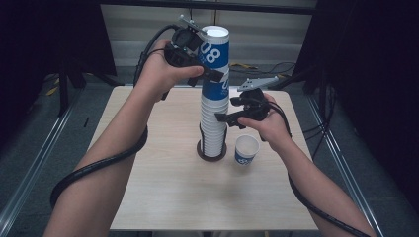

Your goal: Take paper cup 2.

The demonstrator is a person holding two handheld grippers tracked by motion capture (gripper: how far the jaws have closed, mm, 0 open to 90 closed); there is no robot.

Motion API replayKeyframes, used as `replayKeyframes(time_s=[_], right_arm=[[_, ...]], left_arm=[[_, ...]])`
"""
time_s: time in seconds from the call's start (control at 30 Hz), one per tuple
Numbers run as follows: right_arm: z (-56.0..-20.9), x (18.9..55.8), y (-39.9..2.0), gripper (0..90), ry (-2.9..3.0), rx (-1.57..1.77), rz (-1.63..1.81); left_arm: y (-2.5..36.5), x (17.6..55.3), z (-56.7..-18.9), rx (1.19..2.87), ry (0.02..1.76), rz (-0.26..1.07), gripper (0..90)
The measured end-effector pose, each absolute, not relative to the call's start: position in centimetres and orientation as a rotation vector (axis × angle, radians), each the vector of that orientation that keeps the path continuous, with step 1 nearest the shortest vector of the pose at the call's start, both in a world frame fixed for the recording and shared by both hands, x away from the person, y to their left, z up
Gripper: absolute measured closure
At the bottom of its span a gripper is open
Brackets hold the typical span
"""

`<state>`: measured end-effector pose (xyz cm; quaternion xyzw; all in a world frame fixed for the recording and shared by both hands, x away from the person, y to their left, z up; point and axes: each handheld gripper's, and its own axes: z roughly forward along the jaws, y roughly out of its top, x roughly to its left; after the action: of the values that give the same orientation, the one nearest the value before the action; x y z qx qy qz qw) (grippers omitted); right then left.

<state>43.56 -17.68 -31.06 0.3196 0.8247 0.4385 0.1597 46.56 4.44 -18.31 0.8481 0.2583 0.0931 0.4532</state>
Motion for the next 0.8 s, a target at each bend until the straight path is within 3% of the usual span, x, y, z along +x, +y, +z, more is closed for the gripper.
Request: replayKeyframes(time_s=[0.8], right_arm=[[-31.1,43.3,-17.5,16.4,2.379,0.898,1.250]], left_arm=[[6.0,46.1,-17.4,2.074,0.647,0.253,18.4]])
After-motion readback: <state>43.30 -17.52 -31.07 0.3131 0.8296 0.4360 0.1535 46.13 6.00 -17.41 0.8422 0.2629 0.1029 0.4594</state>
